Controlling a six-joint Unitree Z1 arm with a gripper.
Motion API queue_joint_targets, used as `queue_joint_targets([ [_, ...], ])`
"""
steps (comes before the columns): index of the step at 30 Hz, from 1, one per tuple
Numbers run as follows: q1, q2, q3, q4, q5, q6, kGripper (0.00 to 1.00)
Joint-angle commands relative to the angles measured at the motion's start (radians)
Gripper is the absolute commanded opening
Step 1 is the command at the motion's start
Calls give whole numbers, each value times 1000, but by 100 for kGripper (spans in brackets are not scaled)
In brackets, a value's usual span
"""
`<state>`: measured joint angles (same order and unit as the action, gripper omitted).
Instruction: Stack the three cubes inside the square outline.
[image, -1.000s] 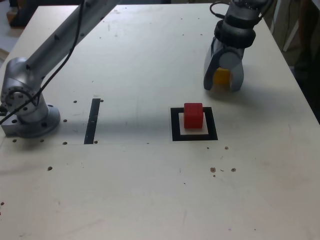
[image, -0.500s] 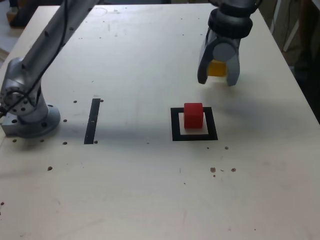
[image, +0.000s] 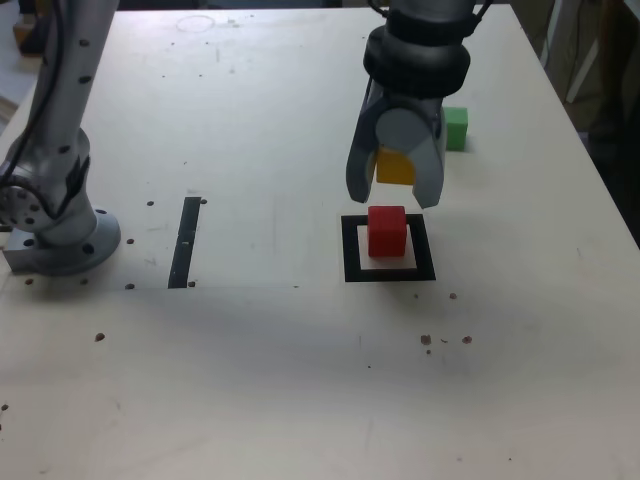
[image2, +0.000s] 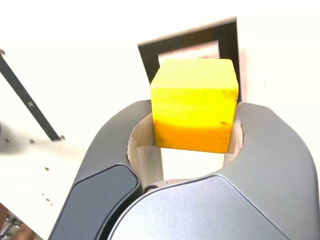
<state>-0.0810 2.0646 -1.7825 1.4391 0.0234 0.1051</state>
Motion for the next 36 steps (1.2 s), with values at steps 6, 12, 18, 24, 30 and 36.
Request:
queue_joint_targets([
  [6, -81, -19, 38, -31, -7, -72, 31],
  [12, -92, -16, 74, -61, -12, -90, 31],
  [18, -73, -7, 89, -73, -13, -86, 31],
  [24, -45, 8, 99, -88, -13, -72, 31],
  [30, -31, 22, 106, -103, -13, -63, 31],
  [36, -28, 35, 106, -112, -17, -59, 31],
])
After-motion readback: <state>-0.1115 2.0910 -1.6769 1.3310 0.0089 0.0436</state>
